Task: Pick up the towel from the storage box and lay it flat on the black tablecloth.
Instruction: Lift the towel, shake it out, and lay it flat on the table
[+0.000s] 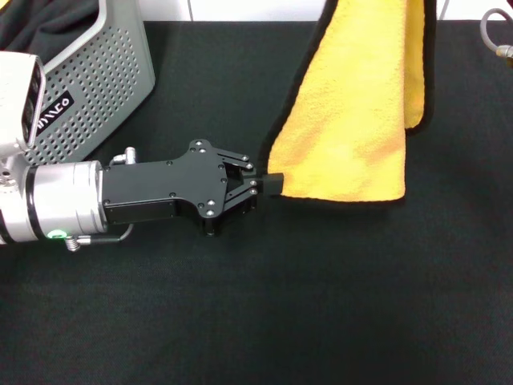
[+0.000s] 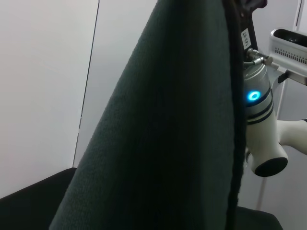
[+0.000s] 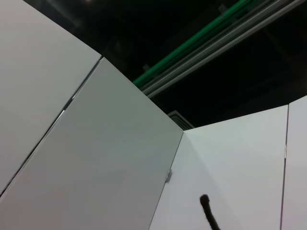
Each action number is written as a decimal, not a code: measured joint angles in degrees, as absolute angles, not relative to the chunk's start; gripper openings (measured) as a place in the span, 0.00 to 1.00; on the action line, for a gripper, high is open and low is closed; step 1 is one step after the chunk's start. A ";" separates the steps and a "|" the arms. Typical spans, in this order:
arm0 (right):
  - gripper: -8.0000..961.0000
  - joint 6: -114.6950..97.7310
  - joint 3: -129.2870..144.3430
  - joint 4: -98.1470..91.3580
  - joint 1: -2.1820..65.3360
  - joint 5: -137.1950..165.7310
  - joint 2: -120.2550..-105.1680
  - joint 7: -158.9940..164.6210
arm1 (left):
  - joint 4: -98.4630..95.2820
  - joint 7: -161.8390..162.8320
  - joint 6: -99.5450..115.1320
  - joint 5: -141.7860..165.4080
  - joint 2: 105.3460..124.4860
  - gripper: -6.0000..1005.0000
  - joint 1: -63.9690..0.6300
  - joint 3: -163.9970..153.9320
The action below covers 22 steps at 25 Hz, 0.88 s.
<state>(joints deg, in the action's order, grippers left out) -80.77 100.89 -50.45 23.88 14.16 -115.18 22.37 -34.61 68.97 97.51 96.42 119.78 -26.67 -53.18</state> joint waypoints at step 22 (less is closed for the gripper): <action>0.03 -90.25 86.66 -51.87 13.43 34.45 -109.65 62.10 | -54.27 83.68 116.51 82.53 110.79 0.04 -20.89 -57.13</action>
<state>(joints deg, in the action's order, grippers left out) -90.25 86.66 -51.87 13.43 34.45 -109.65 62.10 -54.27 83.68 116.51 82.53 110.79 -20.89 -57.13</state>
